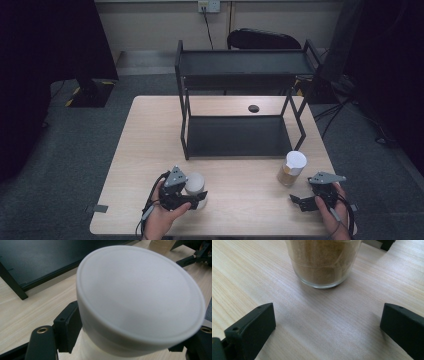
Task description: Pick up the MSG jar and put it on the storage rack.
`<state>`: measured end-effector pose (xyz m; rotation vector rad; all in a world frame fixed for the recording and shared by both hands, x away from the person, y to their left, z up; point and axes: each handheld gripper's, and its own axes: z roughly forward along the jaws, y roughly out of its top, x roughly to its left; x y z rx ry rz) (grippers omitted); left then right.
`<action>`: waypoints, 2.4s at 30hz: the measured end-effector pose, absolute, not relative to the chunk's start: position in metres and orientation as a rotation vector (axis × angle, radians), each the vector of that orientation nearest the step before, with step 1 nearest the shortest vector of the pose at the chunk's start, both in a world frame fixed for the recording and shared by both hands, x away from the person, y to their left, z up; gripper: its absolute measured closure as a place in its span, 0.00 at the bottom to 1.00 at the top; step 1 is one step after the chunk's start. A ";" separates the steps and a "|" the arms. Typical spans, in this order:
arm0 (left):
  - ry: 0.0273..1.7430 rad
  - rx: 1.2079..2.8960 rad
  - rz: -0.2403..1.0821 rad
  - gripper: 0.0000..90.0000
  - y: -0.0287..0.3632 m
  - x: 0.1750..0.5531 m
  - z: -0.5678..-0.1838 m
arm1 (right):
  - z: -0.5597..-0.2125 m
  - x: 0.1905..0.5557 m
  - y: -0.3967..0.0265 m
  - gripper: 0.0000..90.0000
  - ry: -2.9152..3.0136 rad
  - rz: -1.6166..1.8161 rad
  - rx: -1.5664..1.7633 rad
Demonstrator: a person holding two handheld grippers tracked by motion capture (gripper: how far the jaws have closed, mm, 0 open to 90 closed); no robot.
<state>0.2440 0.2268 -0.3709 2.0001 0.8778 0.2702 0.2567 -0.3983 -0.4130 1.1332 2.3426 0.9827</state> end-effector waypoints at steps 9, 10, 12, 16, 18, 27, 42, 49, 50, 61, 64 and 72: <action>0.830 2.026 0.326 0.36 0.223 0.240 -0.369 | -0.413 0.256 -0.398 0.00 2.341 0.982 1.135; 0.825 2.028 0.337 0.36 0.222 0.239 -0.369 | -0.413 0.256 -0.398 0.00 2.341 0.982 1.136; 0.810 2.040 0.358 0.37 0.221 0.238 -0.368 | -0.413 0.256 -0.398 0.00 2.341 0.982 1.135; 0.798 2.044 0.375 0.38 0.219 0.236 -0.367 | -0.413 0.256 -0.398 0.00 2.341 0.982 1.137; 0.799 2.049 0.385 0.39 0.217 0.235 -0.366 | -0.413 0.256 -0.398 0.00 2.340 0.982 1.137; 0.826 2.045 0.393 0.39 0.214 0.233 -0.365 | -0.413 0.256 -0.398 0.00 2.340 0.981 1.139; 0.857 2.034 0.354 0.39 0.214 0.238 -0.362 | -0.413 0.256 -0.398 0.00 2.340 0.981 1.139; 0.863 2.021 0.335 0.39 0.214 0.240 -0.359 | -0.413 0.256 -0.398 0.00 2.340 0.982 1.138; 0.861 2.021 0.334 0.39 0.214 0.240 -0.358 | -0.413 0.256 -0.398 0.00 2.339 0.981 1.138; 0.883 2.004 0.301 0.39 0.214 0.248 -0.353 | -0.413 0.256 -0.398 0.00 2.340 0.982 1.139; 0.889 1.999 0.300 0.39 0.214 0.249 -0.351 | -0.413 0.256 -0.398 0.00 2.340 0.982 1.139; 0.895 1.990 0.291 0.39 0.212 0.256 -0.346 | -0.413 0.256 -0.398 0.00 2.339 0.981 1.138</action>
